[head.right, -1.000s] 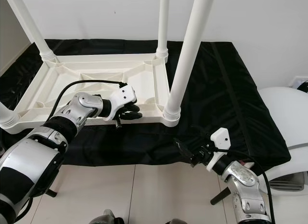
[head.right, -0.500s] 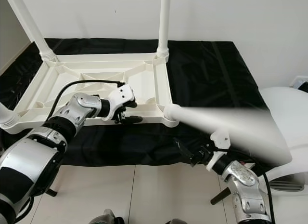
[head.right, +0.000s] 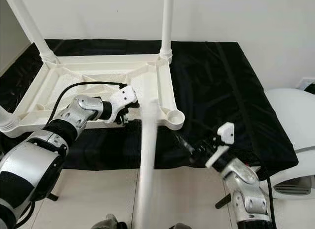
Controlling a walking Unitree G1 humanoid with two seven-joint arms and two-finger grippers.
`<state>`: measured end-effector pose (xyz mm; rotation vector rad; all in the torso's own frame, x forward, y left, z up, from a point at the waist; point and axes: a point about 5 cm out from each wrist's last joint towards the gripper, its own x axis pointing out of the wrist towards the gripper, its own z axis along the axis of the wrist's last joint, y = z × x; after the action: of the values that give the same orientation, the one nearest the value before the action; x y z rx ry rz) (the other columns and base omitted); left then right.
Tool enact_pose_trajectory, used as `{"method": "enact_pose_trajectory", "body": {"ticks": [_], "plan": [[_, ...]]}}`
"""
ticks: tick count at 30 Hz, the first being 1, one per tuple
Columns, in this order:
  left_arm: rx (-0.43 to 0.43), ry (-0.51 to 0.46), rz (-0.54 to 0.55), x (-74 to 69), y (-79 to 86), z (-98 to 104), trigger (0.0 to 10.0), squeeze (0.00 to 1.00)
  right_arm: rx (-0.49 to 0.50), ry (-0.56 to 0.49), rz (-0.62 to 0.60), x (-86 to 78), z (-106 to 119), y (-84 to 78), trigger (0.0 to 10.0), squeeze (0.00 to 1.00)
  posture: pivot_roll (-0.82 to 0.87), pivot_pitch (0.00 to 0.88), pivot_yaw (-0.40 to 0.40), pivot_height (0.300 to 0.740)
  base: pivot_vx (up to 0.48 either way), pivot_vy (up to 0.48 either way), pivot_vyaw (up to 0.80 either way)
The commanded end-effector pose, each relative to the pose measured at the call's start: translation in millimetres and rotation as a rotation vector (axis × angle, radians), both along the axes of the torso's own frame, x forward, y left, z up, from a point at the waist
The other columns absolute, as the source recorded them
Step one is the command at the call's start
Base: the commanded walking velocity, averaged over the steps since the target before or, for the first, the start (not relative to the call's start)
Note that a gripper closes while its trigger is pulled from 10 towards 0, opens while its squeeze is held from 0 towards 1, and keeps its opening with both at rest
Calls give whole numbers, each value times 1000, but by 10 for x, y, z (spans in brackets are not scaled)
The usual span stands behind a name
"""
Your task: Building children table
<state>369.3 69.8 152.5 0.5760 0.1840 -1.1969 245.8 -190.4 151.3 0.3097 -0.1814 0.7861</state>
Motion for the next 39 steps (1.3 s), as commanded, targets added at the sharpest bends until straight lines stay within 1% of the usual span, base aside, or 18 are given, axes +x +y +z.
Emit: {"method": "enact_pose_trajectory", "body": {"ticks": [1, 5, 6, 7, 8, 9, 10, 11, 12, 14, 19, 20, 22, 24, 32, 34, 36, 39], "plan": [[21, 41, -117, -108, -29, -90, 10000, 0, 204, -6, 76, -2, 186, 24, 10000, 0, -122, 0, 93, 740, 0, 0, 0], [26, 47, -150, -145, -48, -117, 10000, 0, 270, -19, 48, 45, 258, -12, 10000, 0, -118, 0, 93, 740, 0, 0, 0], [18, 64, -181, -192, -96, -151, 10000, 0, 428, -32, -35, 161, 379, -126, 10000, 0, -113, 0, 95, 740, 0, 0, 0], [14, 61, -217, -240, -144, -175, 10000, 0, 521, -41, -98, 251, 448, -210, 10000, 0, -109, 0, 96, 740, 0, 0, 0], [14, 61, -217, -240, -144, -175, 10000, 0, 521, -41, -98, 251, 448, -210, 10000, 0, -109, 0, 96, 740, 0, 0, 0], [0, 70, -231, -268, -183, -186, 10000, 0, 564, -31, -123, 304, 465, -235, 10000, 0, -109, 0, 95, 740, 0, 0, 0], [-12, 70, -234, -278, -200, -181, 10000, 0, 497, -28, -112, 302, 438, -187, 10000, 0, -105, 0, 93, 740, 0, 0, 0], [-12, 70, -234, -278, -200, -181, 10000, 0, 497, -28, -112, 302, 438, -187, 10000, 0, -105, 0, 93, 740, 0, 0, 0], [-27, 60, -227, -270, -199, -159, 10000, 0, 381, -29, -87, 268, 377, -104, 10000, 0, -104, 0, 93, 740, 0, 0, 0], [-46, 44, -197, -239, -170, -109, 10000, 0, 303, -14, -54, 224, 318, -43, 10000, 0, -101, 0, 90, 740, 0, 0, 0], [-64, 25, -159, -184, -129, -33, 10000, 0, 340, -10, -69, 257, 346, -76, 10000, 0, -100, 0, 89, 740, 0, 0, 0], [-87, 5, -142, -135, -71, 81, 10000, 0, 360, -19, -84, 318, 406, -99, 10000, 0, -91, 0, 81, 740, 0, 0, 0], [-87, 5, -142, -135, -71, 81, 10000, 0, 360, -19, -84, 318, 406, -99, 10000, 0, -91, 0, 81, 740, 0, 0, 0], [-97, -20, -144, -115, 17, 198, 10000, 0, 375, -30, -108, 413, 464, -108, 10000, 0, -82, 0, 77, 740, 0, 0, 0], [-139, -26, -127, -92, 125, 320, 10000, 0, 353, -57, -165, 523, 505, -82, 10000, 0, -66, 0, 67, 740, 0, 0, 0], [-154, -34, -104, -74, 160, 347, 10000, 0, 347, -64, -176, 549, 512, -67, 10000, 0, -64, 0, 67, 740, 0, 0, 0], [-203, -54, -9, -19, 250, 383, 10000, 0, 330, -75, -211, 624, 519, -24, 10000, 0, -45, 0, 56, 740, 0, 0, 0], [-233, -58, 36, 3, 288, 395, 10000, 0, 328, -76, -227, 656, 519, -6, 10000, 0, -41, 0, 53, 740, 0, 0, 0]]}}
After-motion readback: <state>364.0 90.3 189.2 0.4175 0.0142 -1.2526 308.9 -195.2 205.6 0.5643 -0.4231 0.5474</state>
